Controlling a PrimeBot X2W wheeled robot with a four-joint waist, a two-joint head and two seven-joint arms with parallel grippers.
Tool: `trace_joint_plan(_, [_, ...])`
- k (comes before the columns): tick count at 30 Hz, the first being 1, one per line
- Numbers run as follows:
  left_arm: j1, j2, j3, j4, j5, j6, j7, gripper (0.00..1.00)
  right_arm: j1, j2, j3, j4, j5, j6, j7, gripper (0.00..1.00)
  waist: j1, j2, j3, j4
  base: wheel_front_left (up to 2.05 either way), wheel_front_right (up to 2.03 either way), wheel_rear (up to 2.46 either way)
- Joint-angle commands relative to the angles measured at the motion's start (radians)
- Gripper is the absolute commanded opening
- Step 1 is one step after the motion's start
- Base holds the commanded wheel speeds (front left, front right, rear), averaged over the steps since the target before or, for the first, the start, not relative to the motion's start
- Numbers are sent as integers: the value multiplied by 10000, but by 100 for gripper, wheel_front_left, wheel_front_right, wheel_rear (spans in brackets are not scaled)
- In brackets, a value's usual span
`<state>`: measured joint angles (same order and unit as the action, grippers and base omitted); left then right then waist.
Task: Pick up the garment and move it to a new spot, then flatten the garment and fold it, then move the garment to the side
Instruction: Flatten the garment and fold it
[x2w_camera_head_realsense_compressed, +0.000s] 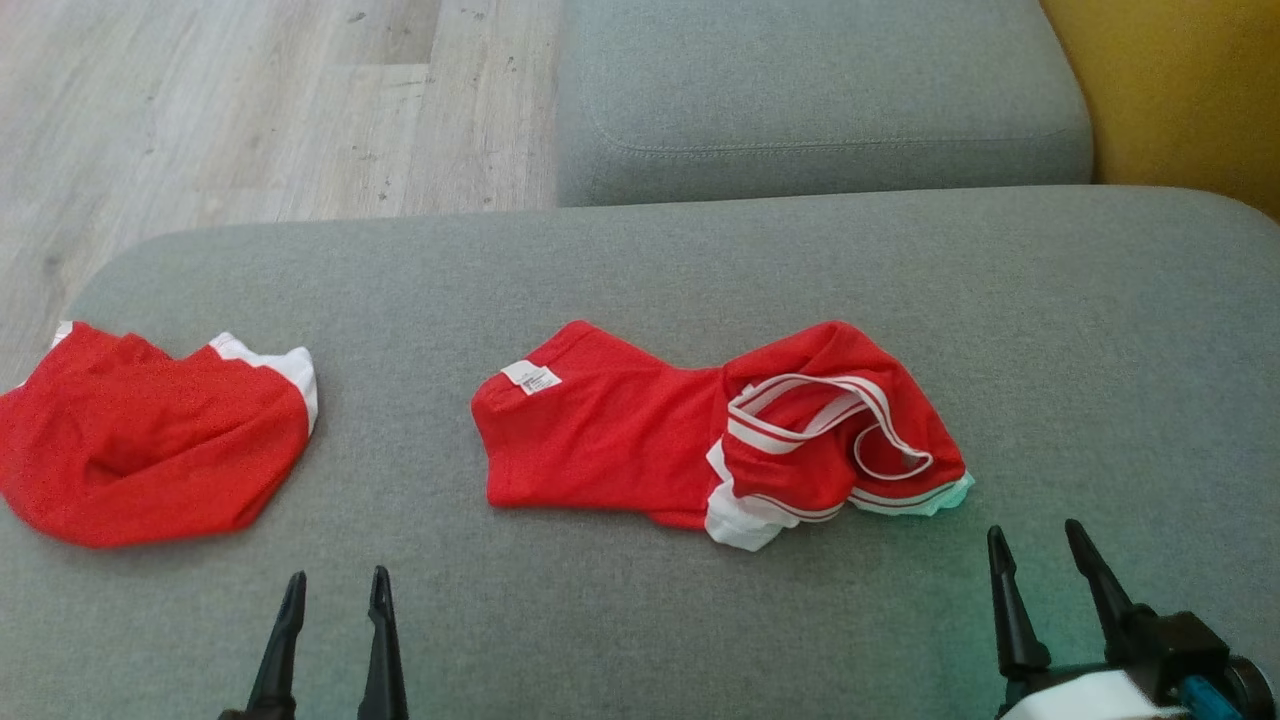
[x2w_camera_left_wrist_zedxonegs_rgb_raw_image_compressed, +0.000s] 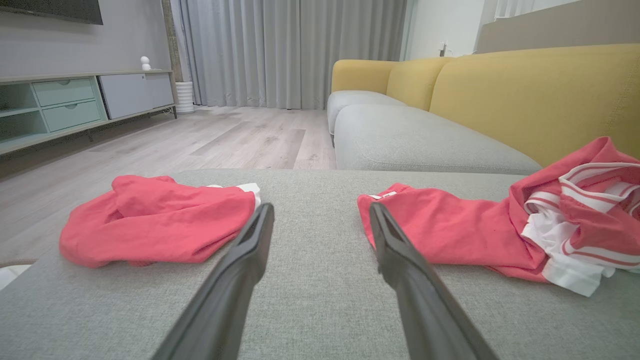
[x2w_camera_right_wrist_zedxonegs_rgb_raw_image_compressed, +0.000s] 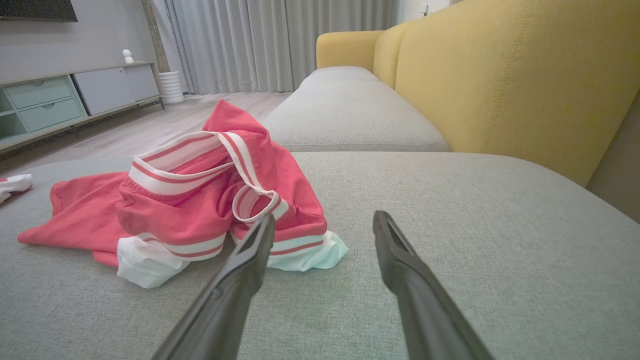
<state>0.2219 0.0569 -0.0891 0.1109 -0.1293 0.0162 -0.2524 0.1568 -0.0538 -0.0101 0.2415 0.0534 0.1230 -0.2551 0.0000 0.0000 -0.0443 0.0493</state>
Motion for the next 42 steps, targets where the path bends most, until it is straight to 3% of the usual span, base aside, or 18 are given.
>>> trace_joint_plan(1, [-440,-64,364,-288,-3,-61,-93,100,-410,-133,262,-231,63,77,-67,100,0,0,7,-4,0,0,0])
trace_joint_plan(15, [-705,-65,-140,-195,-86,-209,-93,100,-542,-121,380,-140,124,77,-67,100,0,0,87,-213,0,0,0])
trace_joint_plan(21, [-1659,-66,-1665,116,-354,-397,-93,100,-835,-122,679,-282,107,77,-67,100,0,0,329,-686,0,0,0])
trace_joint_plan(32, [-4306,-66,-4983,2857,-1792,-436,283,100,-1535,-119,1347,-667,172,77,-67,100,0,0,1235,-1970,0,0,0])
trace_joint_plan(42, [-5973,-66,-6105,5219,-3030,409,386,100,-1698,-62,1580,-584,275,77,-67,100,0,0,1536,-2709,0,0,0])
